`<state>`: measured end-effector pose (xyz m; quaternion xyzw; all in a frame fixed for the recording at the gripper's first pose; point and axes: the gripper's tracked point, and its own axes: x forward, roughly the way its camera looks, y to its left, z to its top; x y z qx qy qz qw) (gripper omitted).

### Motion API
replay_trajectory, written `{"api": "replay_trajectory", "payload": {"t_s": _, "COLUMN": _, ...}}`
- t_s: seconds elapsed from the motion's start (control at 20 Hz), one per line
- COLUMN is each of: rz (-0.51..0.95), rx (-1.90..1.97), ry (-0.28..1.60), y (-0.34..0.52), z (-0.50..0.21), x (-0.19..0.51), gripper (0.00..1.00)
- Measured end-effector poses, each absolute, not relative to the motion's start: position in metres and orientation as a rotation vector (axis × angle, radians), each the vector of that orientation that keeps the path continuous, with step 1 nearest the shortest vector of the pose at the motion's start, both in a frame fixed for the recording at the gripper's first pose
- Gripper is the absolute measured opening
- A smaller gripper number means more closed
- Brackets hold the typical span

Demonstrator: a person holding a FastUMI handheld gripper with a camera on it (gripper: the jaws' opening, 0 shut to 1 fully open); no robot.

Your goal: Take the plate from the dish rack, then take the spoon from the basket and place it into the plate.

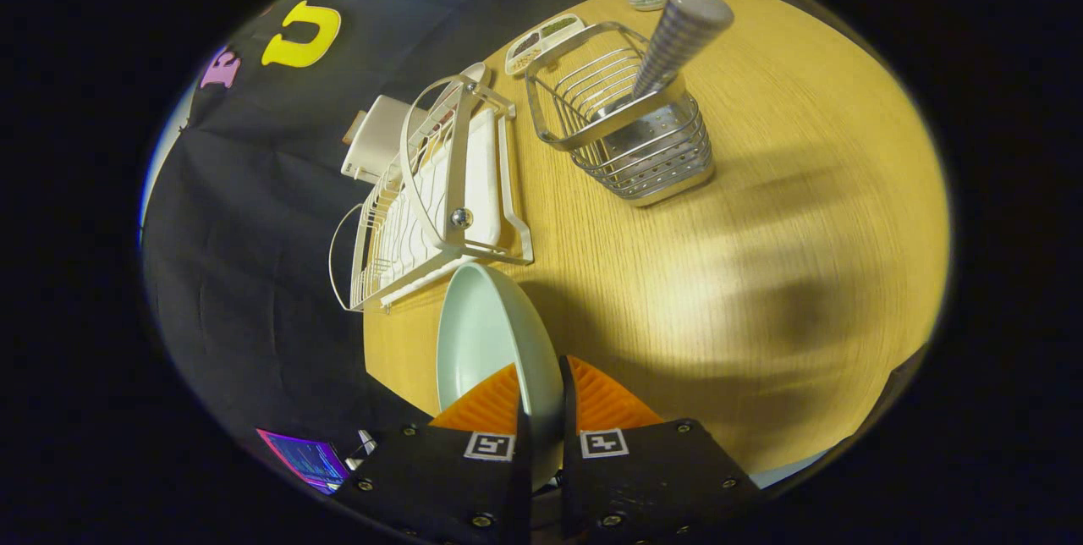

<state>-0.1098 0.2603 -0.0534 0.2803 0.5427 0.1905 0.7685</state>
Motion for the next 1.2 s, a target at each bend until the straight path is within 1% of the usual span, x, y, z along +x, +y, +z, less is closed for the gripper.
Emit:
{"api": "replay_trajectory", "payload": {"t_s": 0.1, "rz": 0.434, "rx": 0.593, "ry": 1.152, "y": 0.261, "z": -0.054, "x": -0.107, "gripper": 0.2}}
{"api": "replay_trajectory", "payload": {"t_s": 0.15, "rz": 0.432, "rx": 0.535, "ry": 1.127, "y": 0.254, "z": -0.05, "x": -0.103, "gripper": 0.32}}
{"api": "replay_trajectory", "payload": {"t_s": 0.2, "rz": 0.434, "rx": 0.453, "ry": 1.081, "y": 0.247, "z": -0.048, "x": -0.1, "gripper": 0.36}}
{"api": "replay_trajectory", "payload": {"t_s": 0.25, "rz": 0.445, "rx": 0.384, "ry": 1.023, "y": 0.241, "z": -0.039, "x": -0.097, "gripper": 0.49}}
{"api": "replay_trajectory", "payload": {"t_s": 0.35, "rz": 0.473, "rx": 0.292, "ry": 0.906, "y": 0.235, "z": -0.011, "x": -0.091, "gripper": 0.52}}
{"api": "replay_trajectory", "payload": {"t_s": 0.4, "rz": 0.483, "rx": 0.26, "ry": 0.844, "y": 0.231, "z": 0.005, "x": -0.087, "gripper": 0.56}}
{"api": "replay_trajectory", "payload": {"t_s": 0.45, "rz": 0.488, "rx": 0.228, "ry": 0.787, "y": 0.227, "z": 0.018, "x": -0.086, "gripper": 0.81}}
{"api": "replay_trajectory", "payload": {"t_s": 0.5, "rz": 0.483, "rx": 0.202, "ry": 0.735, "y": 0.221, "z": 0.033, "x": -0.086, "gripper": 0.88}}
{"api": "replay_trajectory", "payload": {"t_s": 0.65, "rz": 0.475, "rx": 0.192, "ry": 0.59, "y": 0.209, "z": 0.073, "x": -0.083, "gripper": 0.88}}
{"api": "replay_trajectory", "payload": {"t_s": 0.8, "rz": 0.428, "rx": 0.171, "ry": 0.442, "y": 0.185, "z": 0.108, "x": -0.082, "gripper": 0.88}}
{"api": "replay_trajectory", "payload": {"t_s": 1.05, "rz": 0.335, "rx": 0.14, "ry": 0.286, "y": 0.144, "z": 0.139, "x": -0.076, "gripper": 0.88}}
{"api": "replay_trajectory", "payload": {"t_s": 1.2, "rz": 0.318, "rx": 0.095, "ry": 0.148, "y": 0.131, "z": 0.158, "x": -0.068, "gripper": 0.88}}
